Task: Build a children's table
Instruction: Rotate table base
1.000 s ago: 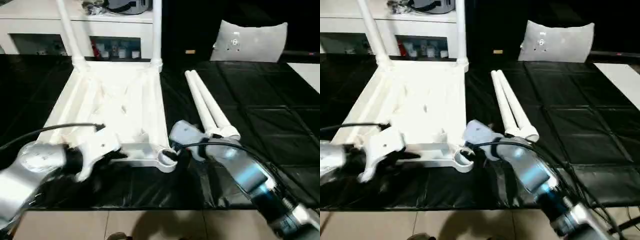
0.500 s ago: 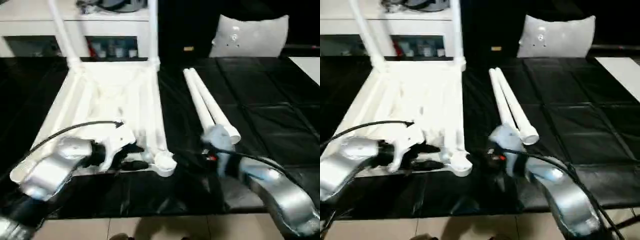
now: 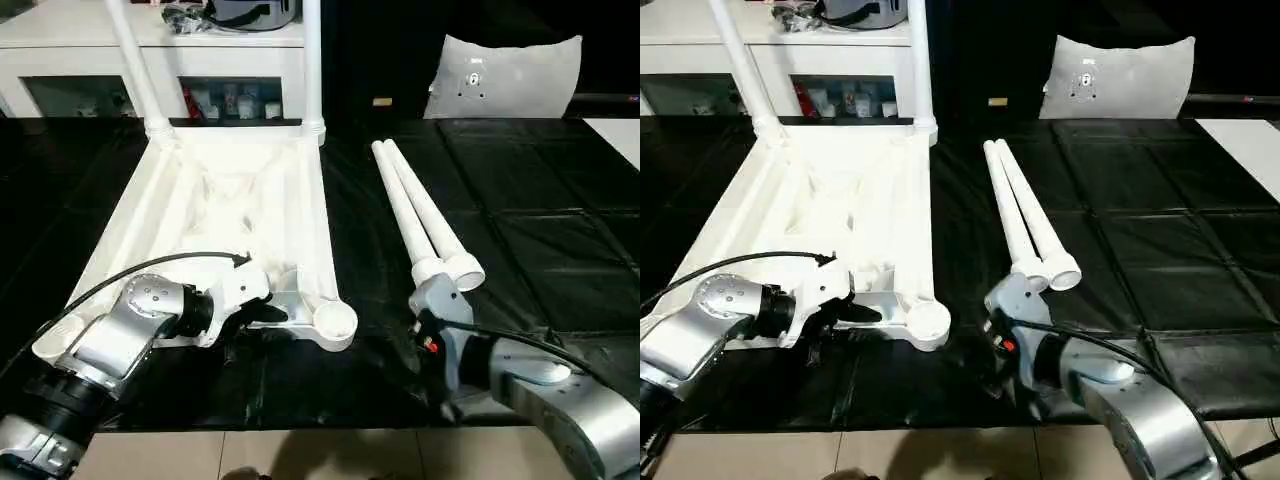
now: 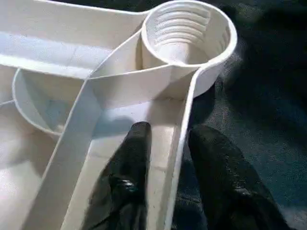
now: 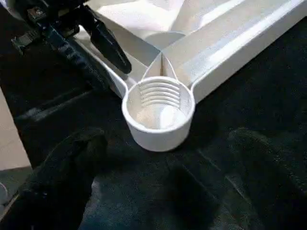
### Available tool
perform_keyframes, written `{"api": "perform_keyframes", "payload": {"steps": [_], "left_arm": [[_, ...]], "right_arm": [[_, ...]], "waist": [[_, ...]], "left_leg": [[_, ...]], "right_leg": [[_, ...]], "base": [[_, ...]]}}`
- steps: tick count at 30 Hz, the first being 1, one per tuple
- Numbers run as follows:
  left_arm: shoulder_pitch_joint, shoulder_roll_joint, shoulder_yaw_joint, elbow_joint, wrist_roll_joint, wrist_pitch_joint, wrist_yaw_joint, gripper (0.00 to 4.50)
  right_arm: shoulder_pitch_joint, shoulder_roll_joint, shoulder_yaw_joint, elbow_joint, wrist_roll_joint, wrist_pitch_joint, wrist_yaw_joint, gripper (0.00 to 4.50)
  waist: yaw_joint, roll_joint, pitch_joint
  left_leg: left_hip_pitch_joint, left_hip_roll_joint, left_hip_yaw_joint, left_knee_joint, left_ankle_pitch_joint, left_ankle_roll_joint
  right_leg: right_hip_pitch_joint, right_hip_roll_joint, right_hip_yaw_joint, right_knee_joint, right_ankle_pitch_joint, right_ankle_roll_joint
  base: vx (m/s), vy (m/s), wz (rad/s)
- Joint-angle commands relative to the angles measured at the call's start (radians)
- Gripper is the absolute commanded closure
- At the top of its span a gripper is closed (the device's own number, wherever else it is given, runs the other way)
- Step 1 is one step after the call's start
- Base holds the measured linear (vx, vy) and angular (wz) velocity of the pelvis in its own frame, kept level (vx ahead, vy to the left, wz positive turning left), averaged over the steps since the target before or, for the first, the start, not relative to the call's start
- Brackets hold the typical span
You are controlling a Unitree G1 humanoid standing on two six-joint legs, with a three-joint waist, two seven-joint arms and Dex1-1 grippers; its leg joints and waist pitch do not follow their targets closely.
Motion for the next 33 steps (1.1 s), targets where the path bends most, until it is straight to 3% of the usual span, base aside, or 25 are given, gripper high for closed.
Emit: {"api": "perform_keyframes", "payload": {"steps": [1,8,15,17,19,21,22,23,24,27,30,31,33], "left_arm": [[-0.026,-0.008,0.013,0.010,0.004,-0.012,0.000,3.43],[-0.037,-0.015,0.002,0.057,0.034,-0.042,-0.008,3.88],[-0.043,0.002,-0.006,0.093,0.082,-0.066,0.001,4.39],[-0.022,-0.020,0.054,0.066,0.048,-0.004,0.065,4.44],[0.000,-0.040,0.101,0.028,0.016,0.066,0.120,4.48],[0.030,-0.059,0.121,-0.031,-0.001,0.095,0.156,4.48],[0.046,-0.079,0.128,-0.061,-0.001,0.097,0.186,4.48],[0.050,-0.088,0.129,-0.068,0.003,0.089,0.198,4.48],[0.051,-0.093,0.128,-0.070,0.006,0.084,0.205,4.48],[0.042,-0.119,0.108,-0.054,0.032,0.048,0.215,4.48],[0.040,-0.119,0.103,-0.062,0.041,0.054,0.210,4.48],[0.046,-0.110,0.097,-0.076,0.048,0.051,0.202,4.48],[0.057,-0.089,0.083,-0.098,0.060,0.039,0.181,4.48]], "right_arm": [[-0.018,0.000,0.014,-0.006,-0.001,-0.002,0.002,0.00],[-0.022,0.007,0.032,-0.015,-0.004,0.012,-0.014,0.00],[-0.025,0.009,0.030,-0.007,-0.009,0.003,-0.016,0.00],[-0.030,0.025,0.016,0.007,-0.005,-0.003,-0.033,0.00],[-0.037,0.030,0.009,0.025,-0.011,-0.013,-0.041,0.00],[-0.046,0.037,0.003,0.039,-0.020,-0.018,-0.055,0.00],[-0.055,0.046,-0.005,0.052,-0.025,-0.018,-0.070,0.00],[-0.059,0.049,-0.009,0.057,-0.028,-0.018,-0.076,0.00],[-0.062,0.051,-0.011,0.060,-0.029,-0.017,-0.079,0.00],[-0.084,0.067,-0.034,0.083,-0.044,-0.012,-0.122,0.00],[-0.095,0.082,-0.062,0.088,-0.046,0.010,-0.161,0.00],[-0.105,0.093,-0.076,0.090,-0.043,0.019,-0.179,0.00],[-0.127,0.115,-0.096,0.096,-0.037,0.032,-0.205,0.00]], "waist": [[0.004,0.005,-0.054],[0.003,0.008,-0.054],[0.002,0.007,-0.049],[-0.002,0.004,-0.050],[-0.012,0.006,-0.050],[-0.019,-0.004,-0.052],[-0.022,0.001,-0.052],[-0.022,-0.005,-0.055],[-0.020,-0.007,-0.057],[-0.016,-0.004,-0.060],[-0.012,-0.003,-0.060],[-0.013,0.006,-0.059],[-0.018,0.003,-0.059]], "left_leg": [[0.013,0.029,-0.018,-0.075,-0.306,-0.019],[0.013,0.030,-0.017,-0.076,-0.308,-0.023],[0.014,0.028,-0.021,-0.078,-0.340,-0.026],[0.011,0.028,-0.022,-0.079,-0.337,-0.028],[0.010,0.028,-0.023,-0.077,-0.338,-0.028],[0.002,0.027,-0.022,-0.076,-0.307,-0.020],[-0.001,0.027,-0.022,-0.077,-0.295,-0.013],[-0.003,0.027,-0.021,-0.073,-0.275,-0.008],[0.002,0.026,-0.016,-0.068,-0.257,0.000],[0.000,0.027,-0.013,-0.067,-0.199,0.007],[0.003,0.026,-0.010,-0.068,-0.205,0.005],[0.004,0.026,-0.012,-0.069,-0.208,0.001],[0.003,0.025,-0.014,-0.071,-0.229,-0.006]], "right_leg": [[0.035,-0.073,0.049,-0.099,-0.429,-0.097],[0.037,-0.073,0.050,-0.096,-0.395,-0.110],[0.036,-0.076,0.046,-0.106,-0.492,-0.080],[0.037,-0.077,0.045,-0.104,-0.502,-0.074],[0.036,-0.077,0.043,-0.103,-0.483,-0.094],[0.042,-0.073,0.044,-0.098,-0.449,-0.101],[0.042,-0.073,0.042,-0.097,-0.444,-0.102],[0.043,-0.075,0.044,-0.094,-0.430,-0.105],[0.038,-0.073,0.046,-0.097,-0.412,-0.110],[0.041,-0.066,0.049,-0.084,-0.283,-0.137],[0.043,-0.067,0.049,-0.083,-0.275,-0.143],[0.043,-0.067,0.049,-0.082,-0.279,-0.144],[0.044,-0.066,0.047,-0.085,-0.295,-0.141]], "base": [[0.000,0.000,0.00],[0.000,0.000,0.00],[0.000,0.000,0.00],[0.000,0.000,0.00],[0.000,0.000,0.00],[0.000,0.000,0.00],[0.000,0.000,0.00],[0.000,0.000,0.00],[0.000,0.000,0.00],[0.000,0.000,0.00],[0.000,0.000,0.00],[0.000,0.000,0.00],[0.000,0.000,0.00]]}}
